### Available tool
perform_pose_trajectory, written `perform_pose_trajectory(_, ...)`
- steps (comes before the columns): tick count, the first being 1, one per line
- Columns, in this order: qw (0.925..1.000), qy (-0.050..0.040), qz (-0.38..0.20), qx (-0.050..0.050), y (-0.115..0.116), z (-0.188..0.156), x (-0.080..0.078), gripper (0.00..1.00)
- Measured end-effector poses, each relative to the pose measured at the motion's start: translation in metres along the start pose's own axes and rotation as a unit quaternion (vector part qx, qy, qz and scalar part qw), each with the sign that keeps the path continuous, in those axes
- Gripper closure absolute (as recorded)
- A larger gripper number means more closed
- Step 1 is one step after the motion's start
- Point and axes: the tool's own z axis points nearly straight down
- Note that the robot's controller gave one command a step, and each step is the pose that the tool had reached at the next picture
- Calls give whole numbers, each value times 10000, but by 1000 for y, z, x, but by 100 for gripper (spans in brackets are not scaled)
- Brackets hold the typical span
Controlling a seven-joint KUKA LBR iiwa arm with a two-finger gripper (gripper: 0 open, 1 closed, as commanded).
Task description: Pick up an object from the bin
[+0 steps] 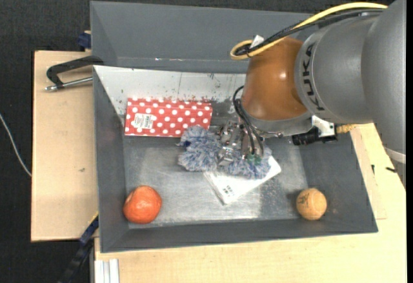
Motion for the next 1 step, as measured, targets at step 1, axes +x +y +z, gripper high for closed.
perform_pose_trajectory(1,10000,-4,-2,-2,0,-6,-1,100)
